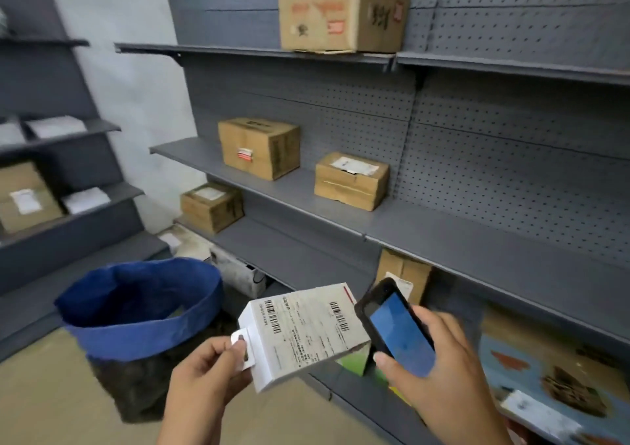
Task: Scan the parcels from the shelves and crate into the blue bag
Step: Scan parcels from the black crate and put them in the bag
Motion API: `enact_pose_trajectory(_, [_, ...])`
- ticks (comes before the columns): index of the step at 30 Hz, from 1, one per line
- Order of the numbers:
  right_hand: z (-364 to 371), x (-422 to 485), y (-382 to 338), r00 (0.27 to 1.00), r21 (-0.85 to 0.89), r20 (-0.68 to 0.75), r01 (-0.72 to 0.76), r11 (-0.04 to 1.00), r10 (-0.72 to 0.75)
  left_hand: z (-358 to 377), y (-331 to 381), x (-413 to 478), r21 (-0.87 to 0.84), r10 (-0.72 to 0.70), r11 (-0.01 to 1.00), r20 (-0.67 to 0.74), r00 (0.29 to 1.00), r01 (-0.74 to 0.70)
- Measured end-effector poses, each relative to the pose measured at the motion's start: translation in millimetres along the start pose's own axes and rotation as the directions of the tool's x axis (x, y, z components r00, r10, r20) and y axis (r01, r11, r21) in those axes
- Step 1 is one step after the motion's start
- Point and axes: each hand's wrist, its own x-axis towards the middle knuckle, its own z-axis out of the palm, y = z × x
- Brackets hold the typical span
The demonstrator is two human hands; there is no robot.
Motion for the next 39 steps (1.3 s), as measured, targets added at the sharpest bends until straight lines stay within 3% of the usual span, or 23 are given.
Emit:
enact_pose_trajectory(7, [123.8,49.2,-68.5,0.974,0.065,0.205,0.08,0.995,-0.092,-116.8,23.1,68.1,-0.059,0.043,0.997,-0.231,0.972,-0.058])
enact_pose_trajectory(12, [194.0,86.6,-88.9,0.942,0.119,0.31,0.098,0.988,-0.13,-154.3,22.3,101.7,-0.137,0.025,0.987,-0.371,0.928,-0.082])
enact_pose_trajectory(17, [256.6,125.7,-91.9,0.936,0.158,0.329,0.079,0.984,-0.128,-174.5,33.0,139.3,-0.14,0.026,0.985,-0.48,0.877,-0.105])
enact_pose_trajectory(23, [332.4,205.2,-100.9,0.886,0.23,0.422,0.099,0.968,-0.191,-181.8,63.5,202.3,-0.088,0.096,0.98,-0.568,0.817,-0.177])
enact_pose_trajectory(30, [411.2,289.5,-111.7,0.833,0.298,0.502,0.086,0.951,-0.233,-190.9,83.2,280.2,-0.158,0.065,0.958,-0.696,0.715,-0.241])
enact_pose_trajectory(35, [468.2,319.0,-110.2,0.812,0.252,0.553,0.052,0.966,-0.188,-205.8,71.7,321.3,-0.181,-0.013,0.967,-0.734,0.679,-0.177])
enact_pose_trajectory(39, [512.9,334.4,-110.6,0.799,0.187,0.584,0.037,0.982,-0.142,-229.0,58.2,367.1,-0.208,-0.079,0.973,-0.709,0.7,-0.101])
